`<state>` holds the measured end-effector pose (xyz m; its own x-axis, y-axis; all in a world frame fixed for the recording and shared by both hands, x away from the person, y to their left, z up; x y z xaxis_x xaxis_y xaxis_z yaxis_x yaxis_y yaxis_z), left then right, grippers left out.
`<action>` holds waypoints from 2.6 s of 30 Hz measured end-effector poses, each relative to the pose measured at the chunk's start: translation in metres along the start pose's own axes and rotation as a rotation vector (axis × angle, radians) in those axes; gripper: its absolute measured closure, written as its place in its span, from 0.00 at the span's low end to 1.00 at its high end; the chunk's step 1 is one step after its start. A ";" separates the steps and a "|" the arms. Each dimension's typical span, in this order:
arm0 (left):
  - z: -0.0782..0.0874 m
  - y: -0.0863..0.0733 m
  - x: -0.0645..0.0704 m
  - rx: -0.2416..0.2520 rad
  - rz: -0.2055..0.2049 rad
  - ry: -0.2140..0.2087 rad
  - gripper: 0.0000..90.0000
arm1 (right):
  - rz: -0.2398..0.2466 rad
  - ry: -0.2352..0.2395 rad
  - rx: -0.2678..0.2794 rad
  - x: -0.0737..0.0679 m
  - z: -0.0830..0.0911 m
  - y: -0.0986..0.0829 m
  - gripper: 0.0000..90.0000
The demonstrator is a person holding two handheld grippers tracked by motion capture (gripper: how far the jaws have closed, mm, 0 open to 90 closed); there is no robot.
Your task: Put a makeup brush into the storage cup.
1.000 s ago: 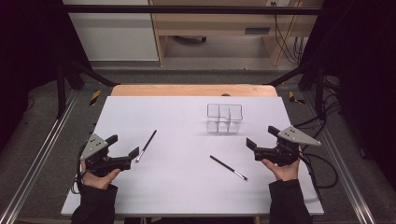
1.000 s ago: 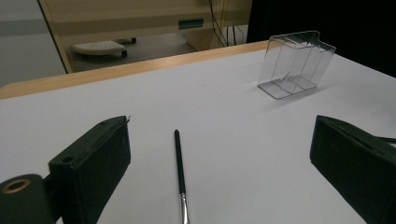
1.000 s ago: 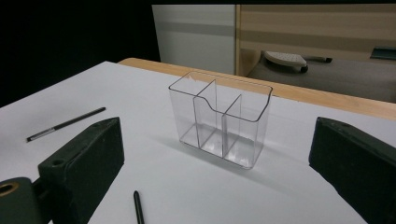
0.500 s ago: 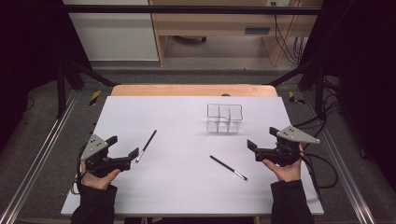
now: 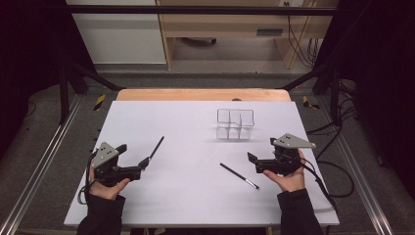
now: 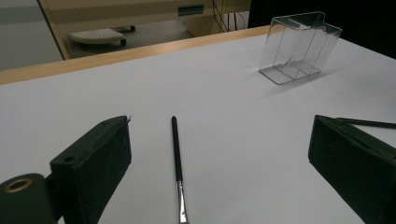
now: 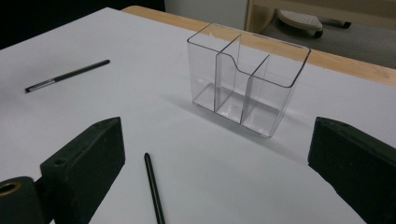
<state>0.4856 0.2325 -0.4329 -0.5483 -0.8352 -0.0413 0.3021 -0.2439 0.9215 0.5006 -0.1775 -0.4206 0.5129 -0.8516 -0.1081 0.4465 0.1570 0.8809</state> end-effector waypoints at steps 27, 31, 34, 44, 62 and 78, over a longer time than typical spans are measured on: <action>-0.005 -0.005 0.002 -0.030 -0.009 -0.004 0.06 | 0.102 0.011 -0.258 -0.027 -0.047 -0.031 0.14; -0.005 -0.005 0.002 -0.032 -0.012 -0.005 0.06 | 0.124 0.003 -0.319 -0.028 -0.055 -0.039 0.17; -0.006 -0.005 0.002 -0.034 -0.013 -0.005 0.06 | 0.130 0.005 -0.337 -0.028 -0.058 -0.042 0.18; -0.005 -0.004 0.003 -0.039 -0.024 -0.005 0.06 | 0.151 0.028 -0.419 -0.035 -0.068 -0.053 0.29; -0.006 -0.005 0.004 -0.044 -0.026 -0.007 0.07 | 0.177 0.054 -0.537 -0.039 -0.077 -0.070 0.60; -0.007 -0.005 0.005 -0.051 -0.033 -0.014 0.08 | 0.203 0.067 -0.589 -0.040 -0.077 -0.076 0.82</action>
<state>0.4867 0.2257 -0.4404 -0.5693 -0.8195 -0.0660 0.3224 -0.2964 0.8990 0.5029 -0.1171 -0.5190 0.6661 -0.7458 -0.0112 0.6549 0.5776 0.4874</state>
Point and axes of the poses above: each handheld gripper's, and its own axes: z roughly backward along the jaws, y roughly out of its top, x roughly to its right, the point moved 7 cm from there along -z, roughly forward along the jaws, and after that the axes turned 5 degrees about -z, right-handed, at the moved point
